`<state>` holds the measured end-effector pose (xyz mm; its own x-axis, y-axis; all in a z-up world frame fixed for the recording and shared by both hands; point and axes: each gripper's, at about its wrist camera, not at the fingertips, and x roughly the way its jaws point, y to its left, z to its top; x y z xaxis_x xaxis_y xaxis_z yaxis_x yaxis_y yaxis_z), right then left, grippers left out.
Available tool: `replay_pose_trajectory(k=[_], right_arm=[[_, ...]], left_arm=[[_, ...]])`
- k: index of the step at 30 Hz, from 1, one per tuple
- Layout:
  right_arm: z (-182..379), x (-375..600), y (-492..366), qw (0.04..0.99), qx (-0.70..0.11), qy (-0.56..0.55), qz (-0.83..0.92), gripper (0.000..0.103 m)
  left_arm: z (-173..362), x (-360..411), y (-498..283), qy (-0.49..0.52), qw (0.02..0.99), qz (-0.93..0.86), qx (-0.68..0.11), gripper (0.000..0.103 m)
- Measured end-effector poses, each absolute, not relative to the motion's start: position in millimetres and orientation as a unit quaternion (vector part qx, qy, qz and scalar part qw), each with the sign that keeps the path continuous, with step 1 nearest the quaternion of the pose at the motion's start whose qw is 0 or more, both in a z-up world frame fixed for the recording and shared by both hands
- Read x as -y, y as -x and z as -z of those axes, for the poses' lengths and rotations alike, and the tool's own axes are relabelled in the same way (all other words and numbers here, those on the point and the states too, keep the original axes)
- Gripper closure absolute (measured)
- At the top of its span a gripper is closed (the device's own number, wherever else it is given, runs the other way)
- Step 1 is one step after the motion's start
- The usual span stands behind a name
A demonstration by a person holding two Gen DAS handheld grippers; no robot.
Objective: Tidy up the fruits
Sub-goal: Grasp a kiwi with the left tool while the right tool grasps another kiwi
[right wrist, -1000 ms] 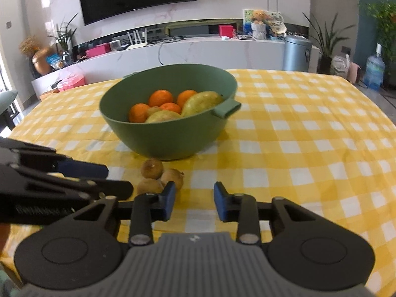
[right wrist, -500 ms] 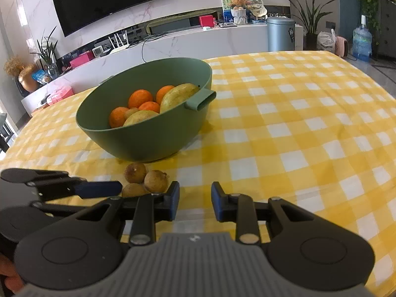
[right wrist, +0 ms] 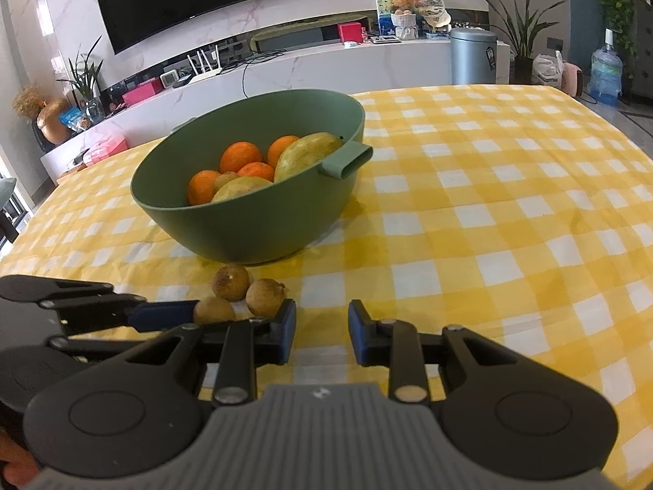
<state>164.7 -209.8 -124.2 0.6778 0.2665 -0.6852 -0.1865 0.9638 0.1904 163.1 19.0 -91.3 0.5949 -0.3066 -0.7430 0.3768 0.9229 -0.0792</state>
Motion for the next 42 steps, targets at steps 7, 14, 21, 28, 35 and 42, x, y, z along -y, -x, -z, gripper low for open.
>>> replay_pose_trajectory(k=[7,14,21,28,35,42], right_arm=[[124,199,-165,0.918,-0.367,-0.030,-0.146,0.077],[130,184,-175,0.921,-0.353,-0.002,-0.164,0.074],[136,170,-178,0.915,-0.355,0.028,-0.191,0.073],[137,164,-178,0.913,-0.356,0.037,-0.198,0.080],[130,169,-170,0.917,-0.348,0.032,-0.193,0.080],[108,178,-149,0.930,-0.308,0.033,-0.197,0.080]], left_arm=[[80,-39,-164,0.001,0.902,0.158,-0.403,0.073],[75,-54,-169,0.028,0.908,0.126,-0.399,0.073],[73,-60,-171,0.040,0.909,0.116,-0.397,0.073],[70,-62,-170,0.045,0.912,0.116,-0.391,0.073],[56,-66,-163,0.053,0.920,0.120,-0.369,0.073],[34,-68,-156,0.064,0.931,0.127,-0.335,0.073]])
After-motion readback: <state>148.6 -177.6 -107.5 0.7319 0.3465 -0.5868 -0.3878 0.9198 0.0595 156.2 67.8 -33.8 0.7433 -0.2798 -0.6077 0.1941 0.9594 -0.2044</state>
